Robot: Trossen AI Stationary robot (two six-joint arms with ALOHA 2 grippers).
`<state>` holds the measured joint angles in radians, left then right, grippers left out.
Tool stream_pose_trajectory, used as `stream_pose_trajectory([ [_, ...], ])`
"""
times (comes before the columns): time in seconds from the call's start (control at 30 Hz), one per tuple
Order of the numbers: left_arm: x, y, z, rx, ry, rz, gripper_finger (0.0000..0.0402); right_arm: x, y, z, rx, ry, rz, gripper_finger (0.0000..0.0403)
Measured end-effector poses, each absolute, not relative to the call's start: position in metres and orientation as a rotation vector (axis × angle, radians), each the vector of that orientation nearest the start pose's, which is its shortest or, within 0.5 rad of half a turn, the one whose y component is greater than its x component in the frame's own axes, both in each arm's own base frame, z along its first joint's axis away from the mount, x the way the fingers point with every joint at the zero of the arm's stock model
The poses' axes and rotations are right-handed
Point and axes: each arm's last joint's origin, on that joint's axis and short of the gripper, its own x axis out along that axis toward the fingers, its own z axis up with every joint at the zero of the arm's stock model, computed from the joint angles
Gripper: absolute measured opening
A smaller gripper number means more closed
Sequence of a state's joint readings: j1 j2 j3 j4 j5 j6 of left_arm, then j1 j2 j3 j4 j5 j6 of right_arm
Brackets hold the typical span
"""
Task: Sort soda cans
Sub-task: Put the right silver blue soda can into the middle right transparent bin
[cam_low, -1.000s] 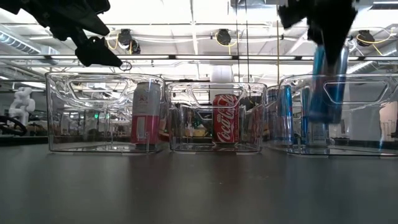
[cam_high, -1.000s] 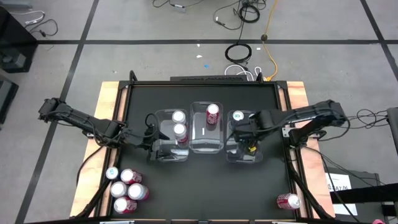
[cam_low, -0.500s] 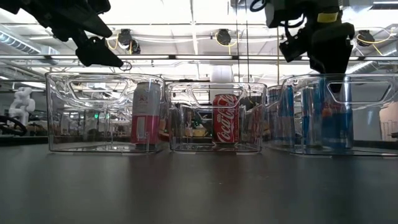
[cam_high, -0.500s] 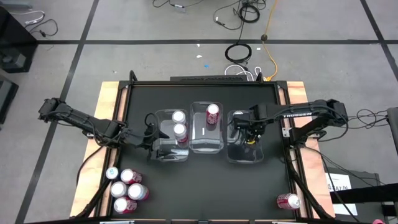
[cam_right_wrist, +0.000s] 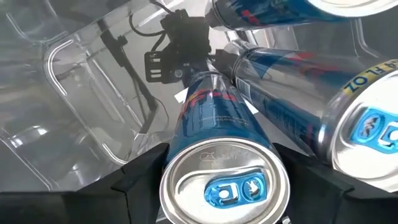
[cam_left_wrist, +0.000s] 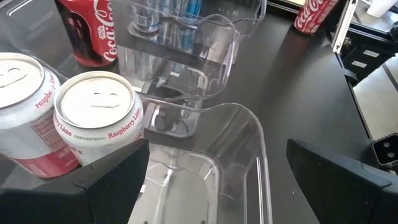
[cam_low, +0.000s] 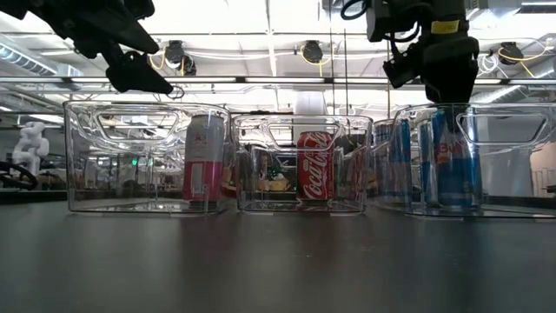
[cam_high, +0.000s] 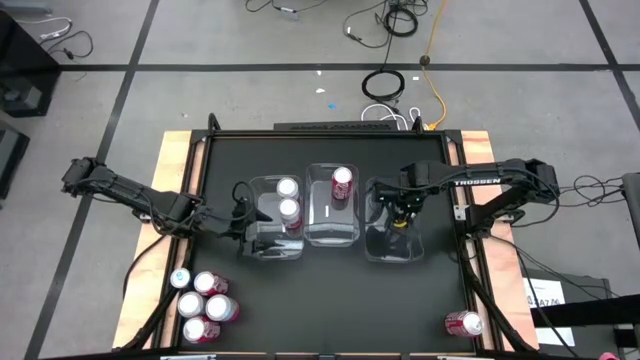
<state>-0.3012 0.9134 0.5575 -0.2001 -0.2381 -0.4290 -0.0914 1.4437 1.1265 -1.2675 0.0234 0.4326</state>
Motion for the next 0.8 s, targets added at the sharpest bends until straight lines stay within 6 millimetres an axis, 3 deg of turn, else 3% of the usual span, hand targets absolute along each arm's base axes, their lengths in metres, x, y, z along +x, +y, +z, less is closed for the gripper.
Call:
stream_pose_trajectory([
  [0.8, 0.1842, -0.05, 0.2328, -0.27, 0.537, 0.056, 0.0386, 0.2344, -0.022, 0.2488, 0.387, 1.561, -0.426, 0.0268],
])
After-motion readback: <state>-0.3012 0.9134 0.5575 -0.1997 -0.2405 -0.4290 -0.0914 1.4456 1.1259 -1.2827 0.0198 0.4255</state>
